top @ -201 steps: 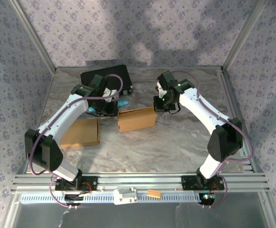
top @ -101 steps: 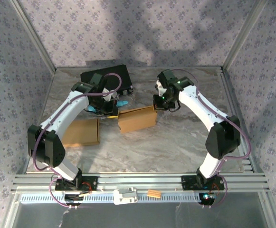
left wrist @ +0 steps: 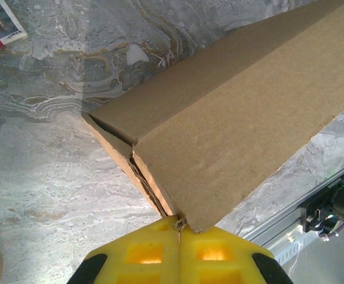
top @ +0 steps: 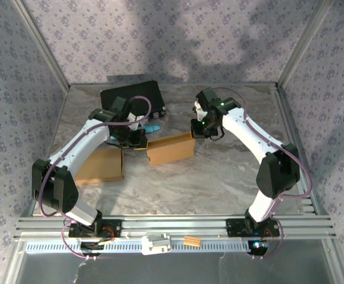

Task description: Fold the paper box

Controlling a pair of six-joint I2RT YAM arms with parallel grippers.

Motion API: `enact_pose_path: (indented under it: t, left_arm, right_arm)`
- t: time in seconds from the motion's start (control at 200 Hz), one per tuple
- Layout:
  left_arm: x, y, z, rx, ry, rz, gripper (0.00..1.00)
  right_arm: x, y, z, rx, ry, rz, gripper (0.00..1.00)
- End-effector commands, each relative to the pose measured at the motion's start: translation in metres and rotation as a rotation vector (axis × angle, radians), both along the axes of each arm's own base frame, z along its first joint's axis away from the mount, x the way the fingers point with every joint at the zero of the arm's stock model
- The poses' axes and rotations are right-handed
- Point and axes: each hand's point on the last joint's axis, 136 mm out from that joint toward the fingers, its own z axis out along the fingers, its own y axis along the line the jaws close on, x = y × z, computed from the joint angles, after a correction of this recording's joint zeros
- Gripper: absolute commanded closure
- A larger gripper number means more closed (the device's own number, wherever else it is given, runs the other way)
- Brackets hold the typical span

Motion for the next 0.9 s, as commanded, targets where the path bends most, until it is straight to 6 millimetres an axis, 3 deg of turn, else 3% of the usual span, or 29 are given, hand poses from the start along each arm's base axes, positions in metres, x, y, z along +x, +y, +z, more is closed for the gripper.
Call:
enact_pose_path:
  t: [0.0, 0.16, 0.345, 0.465, 0.56, 0.71, 0.82, 0.894]
  left_arm:
    - [-0.005, -0.003, 0.001, -0.016, -0.021, -0.032, 1.00]
    - [-0.006, -0.002, 0.000, 0.008, -0.034, -0.039, 1.00]
    - [-0.008, -0.004, 0.000, 0.023, -0.040, -0.048, 1.00]
    - [-0.008, -0.005, 0.001, 0.026, -0.047, -0.053, 1.00]
    - [-0.008, -0.006, 0.001, 0.032, -0.047, -0.056, 1.00]
    - [-0.009, -0.008, 0.001, 0.034, -0.048, -0.064, 1.00]
    - [-0.009, -0.010, 0.002, 0.034, -0.051, -0.066, 1.00]
    - [-0.008, -0.010, 0.003, 0.038, -0.054, -0.066, 1.00]
  right_arm:
    - [-0.012, 0.004, -0.002, 0.000, 0.011, 0.044, 1.00]
    - [-0.015, 0.002, 0.002, 0.001, -0.001, 0.033, 1.00]
    - [-0.025, 0.000, 0.029, 0.087, -0.001, -0.045, 0.68]
    - [-0.033, -0.004, 0.047, 0.208, 0.023, -0.162, 0.56]
    - [-0.028, -0.012, 0.055, 0.318, 0.080, -0.342, 0.48]
    - [-0.013, -0.016, 0.047, 0.470, 0.257, -0.615, 0.42]
    - [0.003, -0.007, 0.042, 0.546, 0.296, -0.697, 0.41]
    - [0.003, -0.006, 0.031, 0.534, 0.359, -0.743, 0.41]
